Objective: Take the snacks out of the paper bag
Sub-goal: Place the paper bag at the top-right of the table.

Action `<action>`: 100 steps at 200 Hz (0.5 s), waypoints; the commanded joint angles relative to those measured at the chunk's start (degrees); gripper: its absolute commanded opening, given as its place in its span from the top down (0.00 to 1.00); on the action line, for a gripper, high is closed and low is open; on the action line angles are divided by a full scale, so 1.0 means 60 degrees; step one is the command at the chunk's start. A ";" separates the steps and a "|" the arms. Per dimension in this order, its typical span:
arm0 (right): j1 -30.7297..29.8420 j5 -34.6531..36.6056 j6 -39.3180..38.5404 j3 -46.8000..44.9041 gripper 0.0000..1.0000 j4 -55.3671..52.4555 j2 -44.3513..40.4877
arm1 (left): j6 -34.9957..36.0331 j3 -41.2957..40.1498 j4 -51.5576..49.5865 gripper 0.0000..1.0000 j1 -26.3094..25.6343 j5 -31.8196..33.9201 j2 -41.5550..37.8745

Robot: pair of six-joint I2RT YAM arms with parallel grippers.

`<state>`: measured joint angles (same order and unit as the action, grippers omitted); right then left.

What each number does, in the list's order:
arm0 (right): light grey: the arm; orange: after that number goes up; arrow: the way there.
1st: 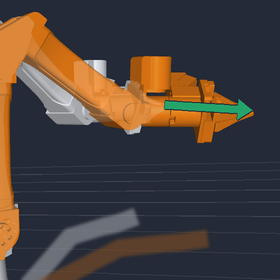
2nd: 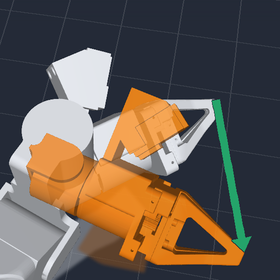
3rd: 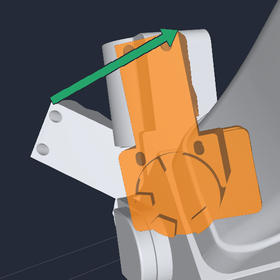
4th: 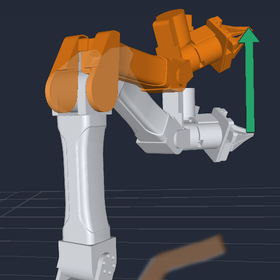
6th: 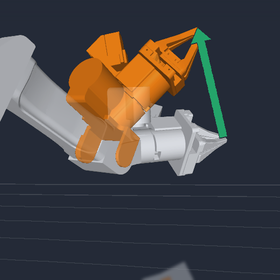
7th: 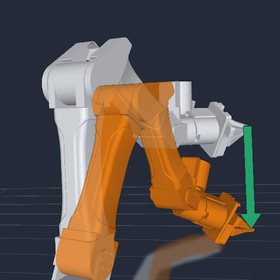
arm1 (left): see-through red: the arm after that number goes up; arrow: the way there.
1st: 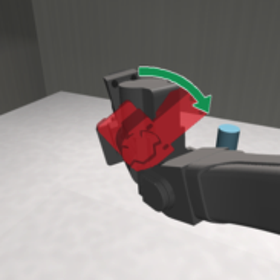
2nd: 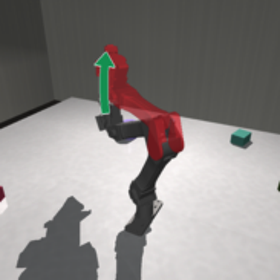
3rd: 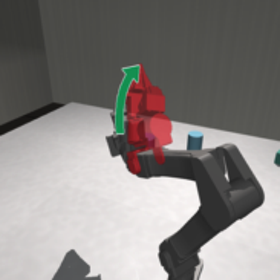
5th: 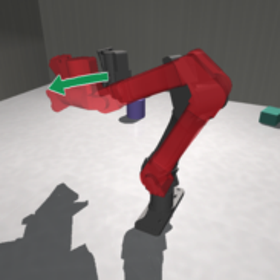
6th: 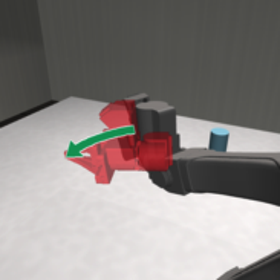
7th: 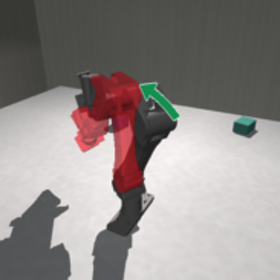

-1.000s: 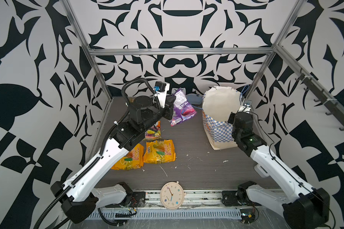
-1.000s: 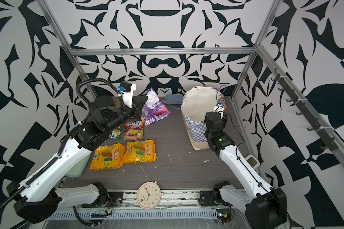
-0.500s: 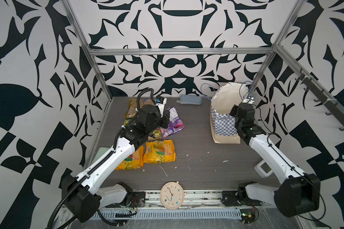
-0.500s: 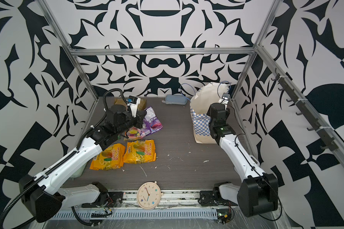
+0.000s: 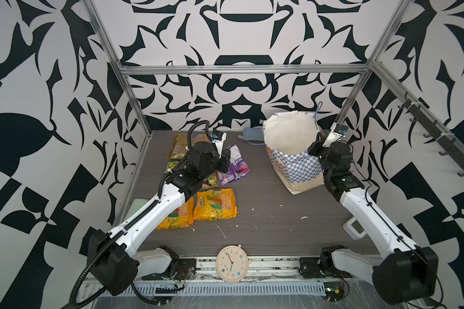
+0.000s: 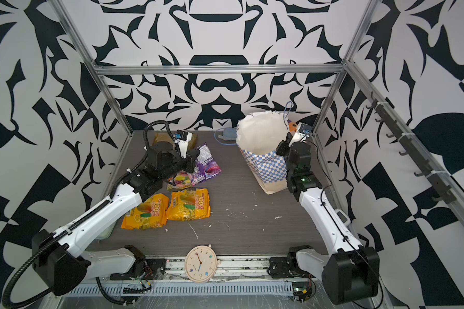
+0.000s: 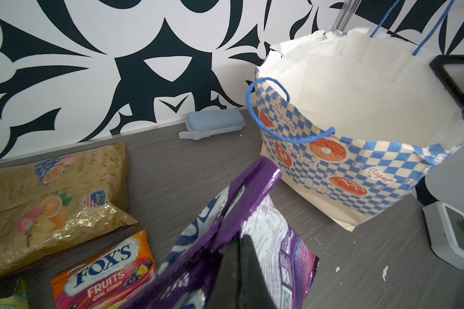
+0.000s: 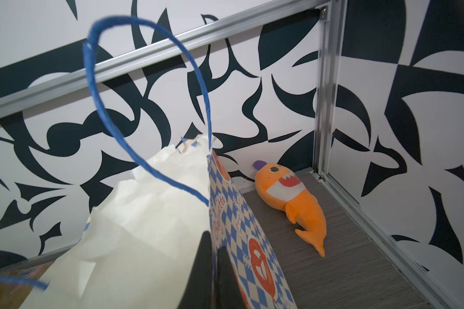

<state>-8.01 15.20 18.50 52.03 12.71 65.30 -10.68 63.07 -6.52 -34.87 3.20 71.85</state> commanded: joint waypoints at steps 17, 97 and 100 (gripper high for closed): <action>0.0090 0.1641 0.0407 0.0088 1.00 0.0892 0.0232 | -0.0095 -0.0007 0.0588 1.00 0.0070 -0.0045 0.0094; 0.0165 0.2092 0.0732 0.0461 1.00 0.1828 0.1644 | -0.0213 -0.0211 0.0617 1.00 0.0085 0.0037 0.0051; 0.0173 0.2049 0.0643 0.0461 1.00 0.1944 0.1722 | -0.0202 -0.0213 0.0617 1.00 0.0085 0.0038 0.0051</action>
<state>-7.14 26.28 23.03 52.05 18.55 74.13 -11.14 62.22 -5.74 -34.74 3.22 72.71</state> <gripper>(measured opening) 0.050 0.040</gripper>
